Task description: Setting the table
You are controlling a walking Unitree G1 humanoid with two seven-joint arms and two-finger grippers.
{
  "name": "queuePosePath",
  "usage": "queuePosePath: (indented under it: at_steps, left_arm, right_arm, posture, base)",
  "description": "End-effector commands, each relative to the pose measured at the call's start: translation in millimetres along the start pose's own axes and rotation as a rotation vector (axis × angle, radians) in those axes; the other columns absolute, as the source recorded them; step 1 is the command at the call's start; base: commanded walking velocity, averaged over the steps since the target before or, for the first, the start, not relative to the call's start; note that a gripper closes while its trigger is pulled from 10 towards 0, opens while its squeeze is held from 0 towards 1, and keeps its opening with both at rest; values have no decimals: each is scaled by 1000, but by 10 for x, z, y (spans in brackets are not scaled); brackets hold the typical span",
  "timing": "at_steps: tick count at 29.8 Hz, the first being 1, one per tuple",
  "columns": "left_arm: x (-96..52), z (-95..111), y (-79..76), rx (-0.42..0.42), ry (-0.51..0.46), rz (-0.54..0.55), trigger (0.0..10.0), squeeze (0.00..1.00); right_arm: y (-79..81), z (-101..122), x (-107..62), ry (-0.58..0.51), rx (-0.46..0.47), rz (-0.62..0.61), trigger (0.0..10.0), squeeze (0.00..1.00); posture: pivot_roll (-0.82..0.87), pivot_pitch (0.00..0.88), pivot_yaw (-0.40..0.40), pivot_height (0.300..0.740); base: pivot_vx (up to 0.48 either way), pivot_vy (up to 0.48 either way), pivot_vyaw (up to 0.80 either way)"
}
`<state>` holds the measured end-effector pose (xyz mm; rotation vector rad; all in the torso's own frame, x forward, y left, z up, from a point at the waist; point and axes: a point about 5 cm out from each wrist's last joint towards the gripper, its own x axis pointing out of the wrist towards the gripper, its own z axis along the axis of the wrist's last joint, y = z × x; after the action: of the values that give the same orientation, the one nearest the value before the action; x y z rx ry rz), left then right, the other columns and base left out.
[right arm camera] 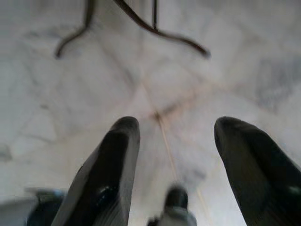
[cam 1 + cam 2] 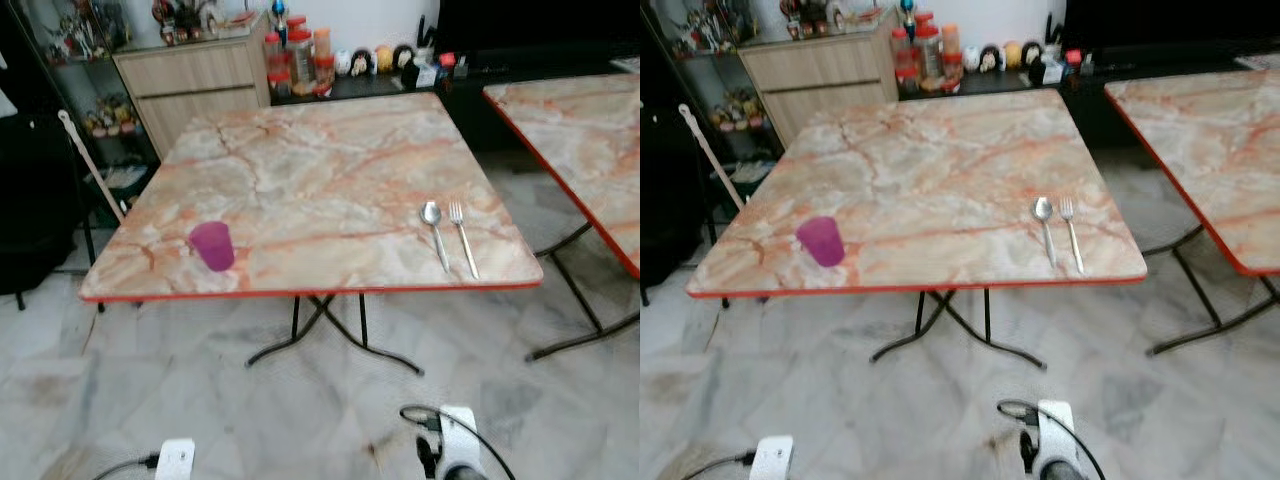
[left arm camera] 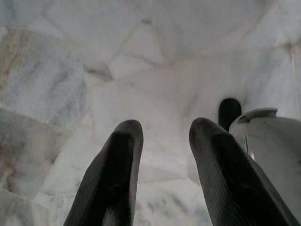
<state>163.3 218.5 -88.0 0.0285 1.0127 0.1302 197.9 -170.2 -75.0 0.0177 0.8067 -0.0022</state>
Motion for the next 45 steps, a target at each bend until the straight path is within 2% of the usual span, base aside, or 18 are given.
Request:
queuePosePath:
  at_steps: [1,3,6,7,8,11,13,15,17,18,19,20,21,31,39,45]
  left_arm:
    - [1,2,-19,14,-3,-7,10000,0]
    - [1,2,-19,14,-3,-7,10000,0]
    - [2,20,-31,-5,-20,-13,10000,0]
    - [2,20,-31,-5,-20,-13,10000,0]
    - [3,24,-39,-6,-22,-15,10000,0]
    - [6,42,-59,-7,-28,-24,10000,0]
    - [7,50,-63,-7,-31,-26,10000,0]
    - [7,51,-62,-6,-32,-26,10000,0]
    - [7,56,-61,-5,-37,-26,10000,0]
    - [7,59,-60,-3,-38,-25,10000,0]
    - [7,59,-60,-3,-38,-25,10000,0]
    - [7,63,-58,-2,-42,-23,10000,0]
    - [7,68,-55,-1,-46,-20,10000,0]
    - [8,84,-60,3,-59,-19,10000,0]
    - [12,98,-98,6,-61,-28,10000,0]
    - [14,104,-111,3,-62,-29,10000,0]
  right_arm:
    - [-16,78,13,-34,-16,5,10000,0]
    - [-16,78,13,-34,-16,5,10000,0]
    - [-23,443,41,-222,-124,18,10000,0]
    - [-23,443,41,-222,-124,18,10000,0]
    - [-33,582,44,-287,-139,12,10000,0]
    - [-29,808,42,-384,-161,3,10000,0]
    - [14,1020,30,-477,-180,12,10000,0]
    - [31,1098,22,-512,-178,15,10000,0]
    - [76,1304,-10,-604,-175,23,10000,0]
    - [133,1528,-59,-705,-178,25,10000,0]
    - [133,1528,-59,-705,-178,25,10000,0]
    - [188,1708,-109,-784,-183,29,10000,0]
    - [214,1785,-135,-818,-185,32,10000,0]
    - [287,2205,-297,-993,-192,16,10000,0]
    - [243,2240,-267,-967,-172,-25,10000,0]
    - [276,2245,-277,-973,-165,-25,10000,0]
  posture:
    - [19,0,81,740]
    - [19,0,81,740]
    - [8,2,83,740]
    - [8,2,83,740]
    - [8,2,84,740]
    - [8,4,85,740]
    - [7,3,85,740]
    - [7,4,87,740]
    - [7,3,87,740]
    - [8,2,86,740]
    - [8,2,86,740]
    - [9,2,85,740]
    - [10,0,85,740]
    - [7,0,80,740]
    - [6,0,72,740]
    - [7,0,67,740]
  base:
    - [0,0,0]
    - [0,0,0]
    - [0,0,0]
    - [0,0,0]
    - [0,0,0]
    - [0,0,0]
    - [0,0,0]
    - [0,0,0]
    - [0,0,0]
    - [0,0,0]
    - [0,0,0]
    - [0,0,0]
    - [0,0,0]
    - [132,0,0]
    - [296,0,-100]
    - [296,0,-226]
